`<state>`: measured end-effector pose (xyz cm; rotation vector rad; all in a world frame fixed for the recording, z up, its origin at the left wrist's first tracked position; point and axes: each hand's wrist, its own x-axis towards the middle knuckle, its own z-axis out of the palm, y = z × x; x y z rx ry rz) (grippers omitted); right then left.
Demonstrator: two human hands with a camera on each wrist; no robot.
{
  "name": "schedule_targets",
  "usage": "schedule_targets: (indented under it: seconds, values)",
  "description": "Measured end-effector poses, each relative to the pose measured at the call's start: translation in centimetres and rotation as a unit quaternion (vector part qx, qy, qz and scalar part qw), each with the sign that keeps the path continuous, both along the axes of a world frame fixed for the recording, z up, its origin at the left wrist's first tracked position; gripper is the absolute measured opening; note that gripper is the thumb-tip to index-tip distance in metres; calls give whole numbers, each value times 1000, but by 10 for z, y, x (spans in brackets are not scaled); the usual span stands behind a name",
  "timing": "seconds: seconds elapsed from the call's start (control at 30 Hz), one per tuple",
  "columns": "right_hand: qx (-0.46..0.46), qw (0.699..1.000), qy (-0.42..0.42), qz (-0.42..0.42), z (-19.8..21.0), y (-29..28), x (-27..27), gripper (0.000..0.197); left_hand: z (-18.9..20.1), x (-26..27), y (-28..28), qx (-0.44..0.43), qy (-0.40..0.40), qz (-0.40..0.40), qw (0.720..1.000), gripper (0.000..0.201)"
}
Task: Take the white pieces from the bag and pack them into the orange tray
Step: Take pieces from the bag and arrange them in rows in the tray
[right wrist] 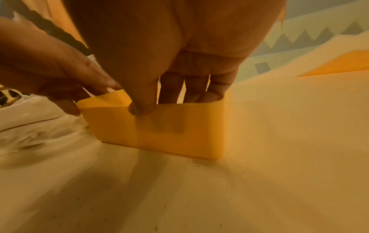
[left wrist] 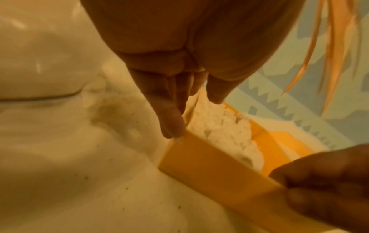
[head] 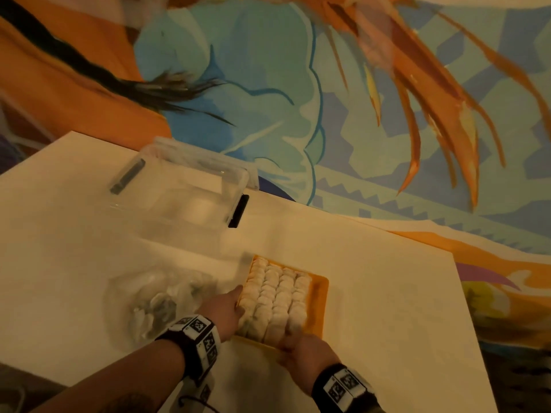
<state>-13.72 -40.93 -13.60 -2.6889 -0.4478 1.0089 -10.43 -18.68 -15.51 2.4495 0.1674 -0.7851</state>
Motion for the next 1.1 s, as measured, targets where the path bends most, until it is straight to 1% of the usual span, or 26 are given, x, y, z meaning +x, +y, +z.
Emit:
schedule_targets:
  seconds: [0.07,0.13,0.2,0.23,0.27,0.3,0.33,0.37,0.4,0.43,0.47,0.5,0.53,0.6,0.63,0.67,0.7,0.77,0.83,0.9,1.0,1.07,1.1]
  values:
    - [-1,1000,-16,-1,-6,1,-3,32,13,-2,5,-27,-3,-3,1000,60]
    - [8,1000,-18,-11,-6,4,-2,29,30,-7,16,-74,-32,17,997,52]
    - [15,1000,-5,-16,-4,8,-2,24,49,-13,37,-148,-70,64,984,31]
    - [12,1000,3,-23,-4,9,-1,24,58,-16,51,-192,-82,101,973,20]
    - [10,999,8,-35,-3,11,1,23,65,-19,69,-217,-92,136,962,14]
    - [8,998,14,-54,-2,12,3,18,69,-22,90,-220,-105,169,955,14]
    - [5,997,15,-72,-2,13,6,16,71,-25,112,-202,-118,196,952,16]
    - [3,996,17,-91,-3,14,8,20,67,-28,133,-167,-126,212,955,18]
    - [-8,995,20,-101,-4,16,11,23,60,-29,153,-112,-120,202,966,19]
    - [-13,993,28,-114,-4,18,13,23,50,-30,167,-51,-103,170,979,18]
    - [-21,992,38,-120,-4,20,16,19,39,-30,175,7,-75,124,989,16]
    - [-36,991,46,-123,-2,23,17,14,27,-30,178,44,-52,83,994,18]
    - [-48,990,58,-121,0,25,18,14,14,-30,177,57,-37,52,996,30]
    - [-62,988,72,-120,0,26,19,18,-4,-28,167,58,-39,-7,997,62]
    - [-65,987,76,-124,0,27,19,17,-11,-28,162,69,-42,-34,996,74]
    - [-68,987,75,-122,0,28,19,16,-16,-26,158,88,-38,-55,994,79]
    - [-68,987,75,-124,1,29,19,15,-22,-25,155,108,-44,-73,990,77]
    - [-73,986,79,-125,3,31,19,18,-33,-25,155,148,-75,-106,980,59]
    - [-79,985,84,-126,4,31,22,25,-40,-26,157,146,-87,-126,977,40]
    - [-87,984,92,-129,5,32,23,26,-40,-26,161,108,-82,-115,984,33]
    - [-88,984,87,-127,6,32,23,20,-38,-19,168,41,-95,-62,993,28]
    - [-85,984,86,-134,8,32,22,14,-33,-18,170,-4,-104,-28,994,14]
    - [-82,984,84,-136,7,32,21,14,-29,-18,170,-29,-107,-7,994,6]
